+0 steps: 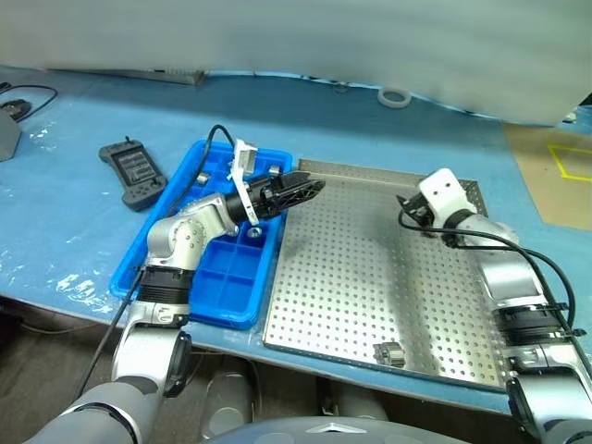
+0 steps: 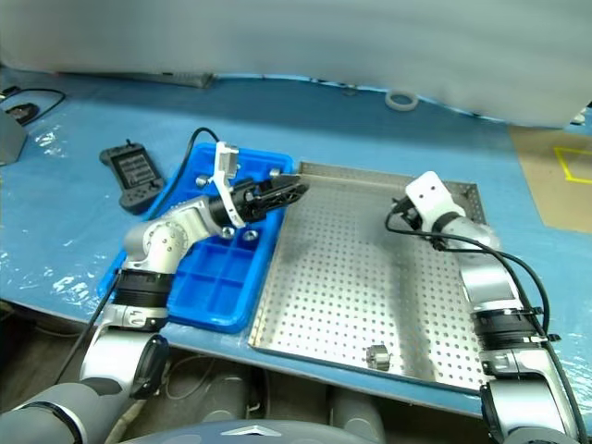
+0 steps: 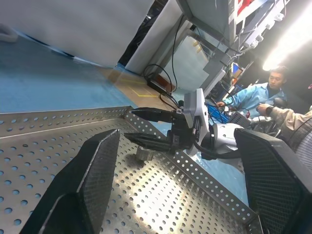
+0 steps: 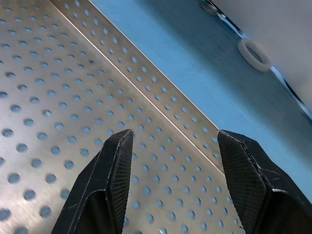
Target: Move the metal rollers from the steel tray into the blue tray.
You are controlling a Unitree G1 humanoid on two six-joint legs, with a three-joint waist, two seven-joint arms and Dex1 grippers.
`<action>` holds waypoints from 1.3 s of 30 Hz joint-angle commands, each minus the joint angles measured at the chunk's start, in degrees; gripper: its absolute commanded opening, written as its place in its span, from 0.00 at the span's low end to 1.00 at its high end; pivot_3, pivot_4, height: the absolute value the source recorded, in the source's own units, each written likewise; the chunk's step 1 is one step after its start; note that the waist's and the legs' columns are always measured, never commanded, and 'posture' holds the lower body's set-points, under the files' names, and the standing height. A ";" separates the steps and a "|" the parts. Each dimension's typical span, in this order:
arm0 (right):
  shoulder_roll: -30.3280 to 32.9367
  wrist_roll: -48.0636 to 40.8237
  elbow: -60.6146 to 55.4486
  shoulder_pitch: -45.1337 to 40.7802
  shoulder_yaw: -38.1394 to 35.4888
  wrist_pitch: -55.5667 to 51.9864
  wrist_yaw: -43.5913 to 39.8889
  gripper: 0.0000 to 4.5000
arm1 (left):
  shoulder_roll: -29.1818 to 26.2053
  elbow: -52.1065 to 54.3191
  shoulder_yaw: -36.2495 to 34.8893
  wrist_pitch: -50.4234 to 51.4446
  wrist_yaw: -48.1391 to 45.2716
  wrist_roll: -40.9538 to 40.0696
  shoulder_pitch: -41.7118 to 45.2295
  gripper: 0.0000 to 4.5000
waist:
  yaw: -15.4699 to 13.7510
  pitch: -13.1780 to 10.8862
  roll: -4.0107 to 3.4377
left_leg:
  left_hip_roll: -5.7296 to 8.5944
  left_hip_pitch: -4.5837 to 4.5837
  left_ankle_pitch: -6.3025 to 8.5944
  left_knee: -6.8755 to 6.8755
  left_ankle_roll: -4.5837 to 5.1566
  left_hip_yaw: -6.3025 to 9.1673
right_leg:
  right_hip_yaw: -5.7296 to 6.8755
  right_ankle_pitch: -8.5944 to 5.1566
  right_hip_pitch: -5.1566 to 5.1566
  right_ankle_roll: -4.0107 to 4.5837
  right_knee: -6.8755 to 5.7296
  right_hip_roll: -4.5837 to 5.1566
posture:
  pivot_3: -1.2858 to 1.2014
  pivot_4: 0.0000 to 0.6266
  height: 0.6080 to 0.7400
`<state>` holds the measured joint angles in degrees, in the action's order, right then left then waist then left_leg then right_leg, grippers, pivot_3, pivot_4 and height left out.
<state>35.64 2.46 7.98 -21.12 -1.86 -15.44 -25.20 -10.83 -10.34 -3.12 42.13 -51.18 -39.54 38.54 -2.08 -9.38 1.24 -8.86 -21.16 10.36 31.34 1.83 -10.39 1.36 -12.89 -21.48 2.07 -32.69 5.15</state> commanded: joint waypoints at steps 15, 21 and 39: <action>-2.22 -1.96 10.28 1.83 -4.95 1.93 3.58 0.64 | 0.09 -4.12 1.27 -4.75 -2.80 3.06 2.25 0.88 | 1.24 0.00 -0.01 | -0.01 0.07 0.00 0.09 0.01 -0.01 | 0.00 0.00 0.08 0.00 0.00 0.00 | 0.44 0.24 1.00; -3.65 -3.89 17.30 0.57 -6.84 1.63 5.01 0.64 | 0.05 -4.99 1.40 -5.26 -3.10 3.67 2.45 0.88 | 1.20 0.00 -0.01 | -0.01 0.07 0.03 0.17 0.05 -0.02 | 0.01 0.00 0.15 0.01 0.00 0.01 | 0.44 0.24 1.00; -4.20 -2.37 5.38 1.76 -3.37 3.88 2.61 0.38 | -1.84 -3.32 0.47 -1.94 -4.54 2.52 2.85 0.89 | 1.30 -0.01 -0.03 | -0.02 0.04 0.13 0.15 -0.10 -0.02 | 0.01 -0.01 0.09 0.00 0.02 0.01 | 0.44 0.24 1.00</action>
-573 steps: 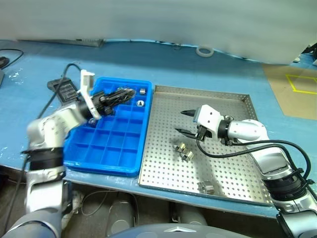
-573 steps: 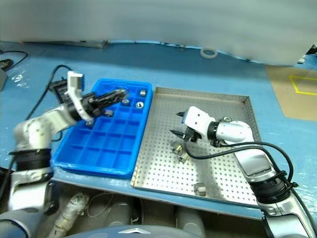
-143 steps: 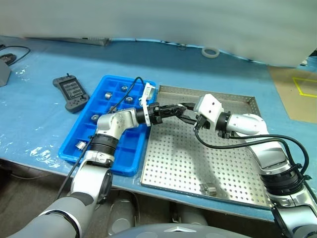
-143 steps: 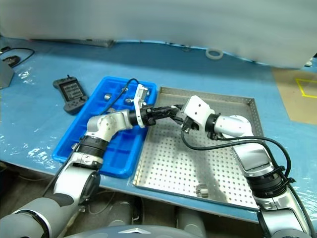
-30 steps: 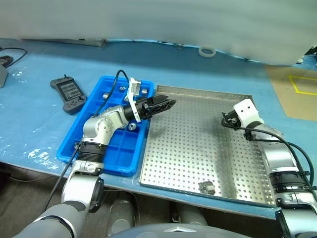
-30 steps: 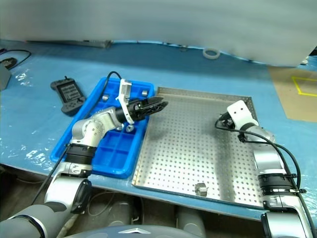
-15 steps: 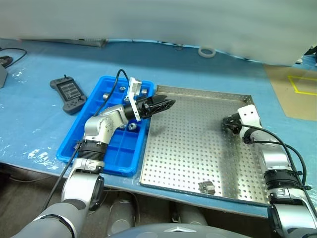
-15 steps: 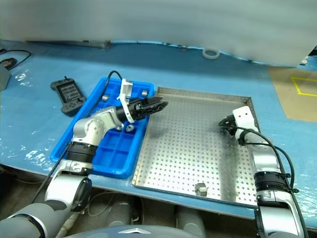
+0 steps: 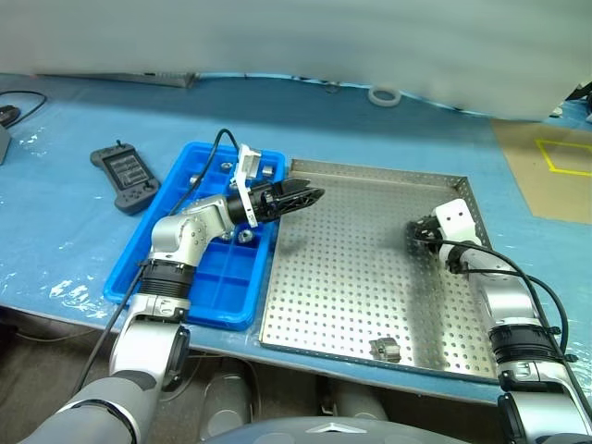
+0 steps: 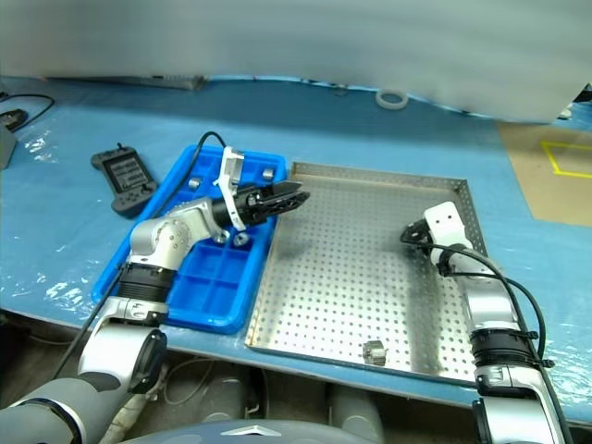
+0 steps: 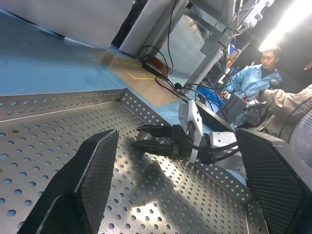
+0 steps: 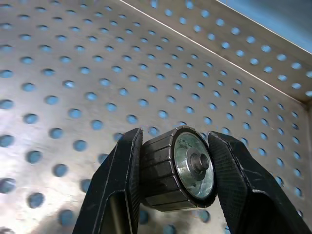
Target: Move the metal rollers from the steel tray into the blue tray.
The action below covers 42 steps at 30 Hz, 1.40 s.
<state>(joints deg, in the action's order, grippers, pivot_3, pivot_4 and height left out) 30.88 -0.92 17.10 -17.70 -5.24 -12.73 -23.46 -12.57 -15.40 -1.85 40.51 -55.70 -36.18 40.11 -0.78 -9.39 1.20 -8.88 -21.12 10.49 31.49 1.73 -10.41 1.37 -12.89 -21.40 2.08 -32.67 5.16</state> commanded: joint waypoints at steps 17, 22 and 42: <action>-0.25 -11.04 -37.44 -11.44 7.98 -13.20 -16.15 0.38 | -1.92 1.51 -8.32 2.48 2.62 -6.04 4.64 0.89 | -0.05 -0.04 -0.04 | -0.02 -0.12 -0.11 -0.20 0.13 -0.04 | -0.01 0.00 -0.21 0.00 0.04 0.00 | 0.46 0.24 1.00; 1.33 -19.14 -39.98 -14.11 7.90 -21.14 -21.46 0.38 | -10.40 9.56 -10.80 4.02 1.69 -7.72 3.59 0.89 | -0.37 -0.05 -0.02 | -0.04 -0.13 -0.08 -0.20 0.05 -0.03 | 0.01 0.00 -0.21 0.00 0.03 -0.01 | 0.48 0.24 1.00; -11.09 -20.81 -19.45 -21.59 23.00 -18.19 -36.23 0.38 | -30.91 37.92 -32.93 10.66 7.01 -16.15 -39.01 0.89 | -7.42 -0.02 0.19 | -0.10 -0.16 -0.13 -0.52 -0.57 0.08 | 0.11 -0.03 -0.58 0.01 -0.10 -0.06 | 0.67 0.24 1.00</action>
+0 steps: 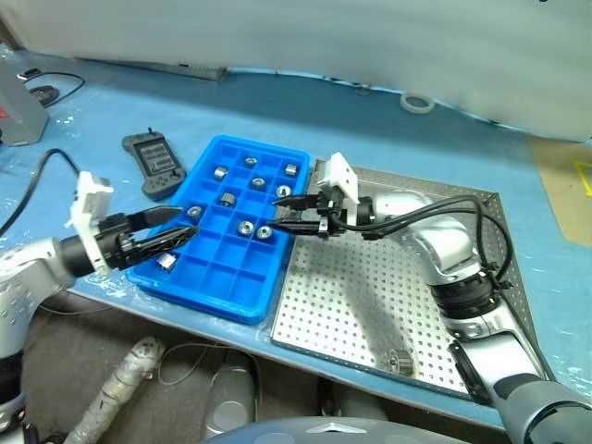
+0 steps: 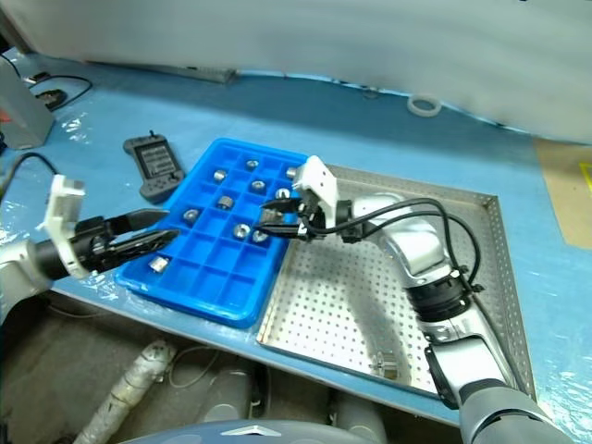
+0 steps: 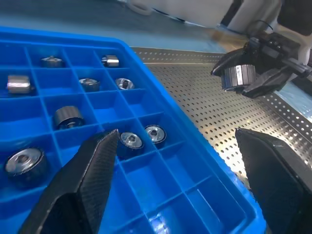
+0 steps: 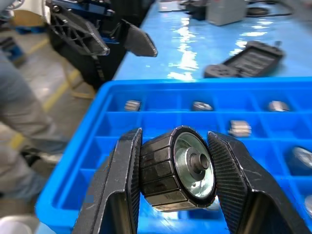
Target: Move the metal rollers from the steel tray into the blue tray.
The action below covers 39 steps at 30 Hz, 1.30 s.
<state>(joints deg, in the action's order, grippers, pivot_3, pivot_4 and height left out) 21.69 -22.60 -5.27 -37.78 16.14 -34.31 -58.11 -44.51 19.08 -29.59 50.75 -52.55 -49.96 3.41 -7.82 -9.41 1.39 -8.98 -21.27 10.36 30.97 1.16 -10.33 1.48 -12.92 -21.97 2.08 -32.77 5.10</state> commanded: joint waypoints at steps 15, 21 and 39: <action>-13.74 5.49 18.44 -6.06 8.48 8.34 -10.14 0.38 | 1.87 3.83 -11.51 1.25 15.71 -9.76 -6.16 0.89 | -4.59 -0.12 0.02 | 0.02 -0.04 -0.04 -0.02 -0.08 0.18 | 0.06 -0.03 -0.02 -0.08 -0.03 -0.04 | 0.68 0.24 1.00; -16.41 6.11 21.09 -5.93 9.48 5.96 -10.46 0.38 | 0.69 1.89 -8.65 1.06 15.39 -9.42 -4.13 0.89 | -5.33 -0.10 0.04 | 0.00 0.05 -0.11 -0.02 -0.20 0.23 | 0.02 -0.05 -0.02 -0.16 -0.15 -0.10 | 0.67 0.24 1.00; -18.74 11.41 27.26 -4.23 7.65 8.85 -4.36 0.99 | 1.29 0.81 -3.46 0.17 15.91 -9.76 0.57 0.89 | -5.35 -0.07 0.10 | -0.66 0.18 -0.44 -0.18 -0.86 0.31 | 0.01 -0.06 -0.11 -0.14 -0.37 -0.79 | 0.65 0.24 1.00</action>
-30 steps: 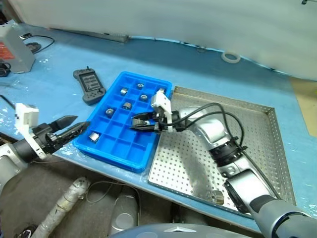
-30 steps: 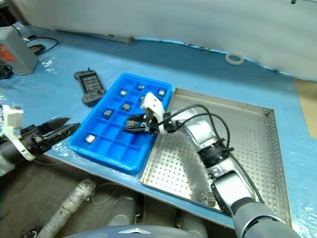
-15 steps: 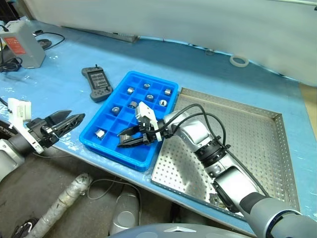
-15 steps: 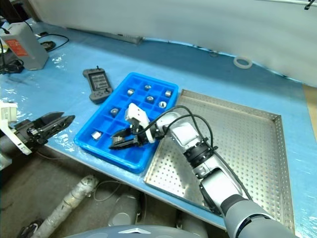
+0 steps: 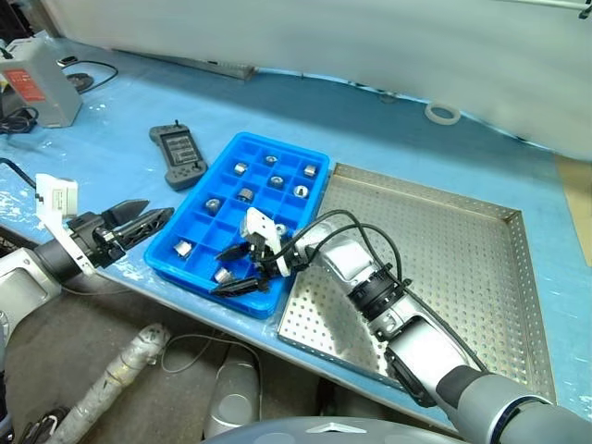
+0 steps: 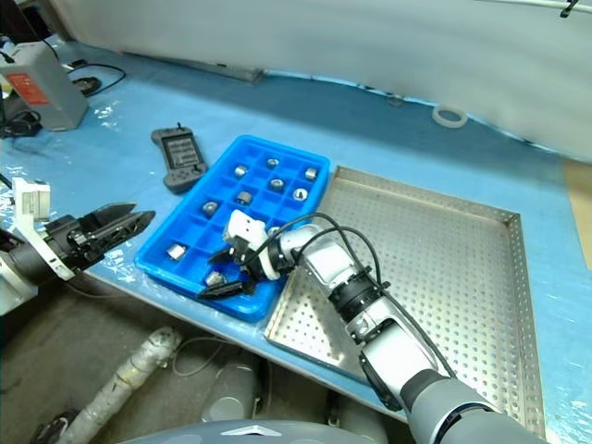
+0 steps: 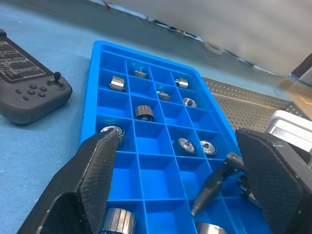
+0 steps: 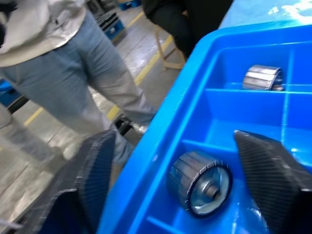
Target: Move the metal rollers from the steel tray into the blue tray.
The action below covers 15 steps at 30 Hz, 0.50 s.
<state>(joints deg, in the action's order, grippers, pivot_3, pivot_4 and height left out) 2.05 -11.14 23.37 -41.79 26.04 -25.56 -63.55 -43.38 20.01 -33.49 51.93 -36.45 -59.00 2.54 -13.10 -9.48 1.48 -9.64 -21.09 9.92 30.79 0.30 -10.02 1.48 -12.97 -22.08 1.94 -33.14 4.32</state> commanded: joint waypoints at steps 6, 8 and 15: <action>6.78 -2.55 -8.23 -0.35 -11.19 -0.14 5.56 0.99 | 3.17 -4.94 7.47 -3.67 -1.56 1.79 9.26 0.89 | -0.10 0.03 0.05 | 0.04 -0.01 -0.22 0.02 -0.36 0.00 | -0.04 0.01 0.03 -0.01 -0.11 0.01 | 0.60 0.24 1.00; 9.03 -2.89 -10.59 -0.17 -15.19 -0.42 8.76 0.99 | 5.15 -7.96 10.71 -5.13 -2.21 3.58 13.23 0.89 | 0.35 0.10 0.16 | 0.05 0.00 -0.27 0.04 -0.43 0.00 | -0.07 0.01 0.01 -0.01 -0.23 0.01 | 0.59 0.24 1.00; 16.86 -1.12 -23.25 7.31 -24.41 -2.21 20.08 0.99 | 13.46 -22.79 22.52 -13.00 -7.54 13.56 27.07 0.89 | 4.08 0.34 0.50 | 0.09 0.00 -0.33 0.15 -0.50 -0.02 | -0.13 0.16 0.05 -0.23 -0.33 0.00 | 0.51 0.24 1.00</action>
<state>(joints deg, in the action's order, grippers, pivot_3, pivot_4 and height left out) 18.42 -12.23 3.66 -35.04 3.46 -27.58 -45.38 -30.17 -1.65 -11.98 41.51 -42.52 -47.27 28.01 -9.02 -9.14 1.98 -9.54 -21.11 9.60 30.95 -0.18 -10.04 1.35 -12.80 -22.02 1.71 -33.43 4.30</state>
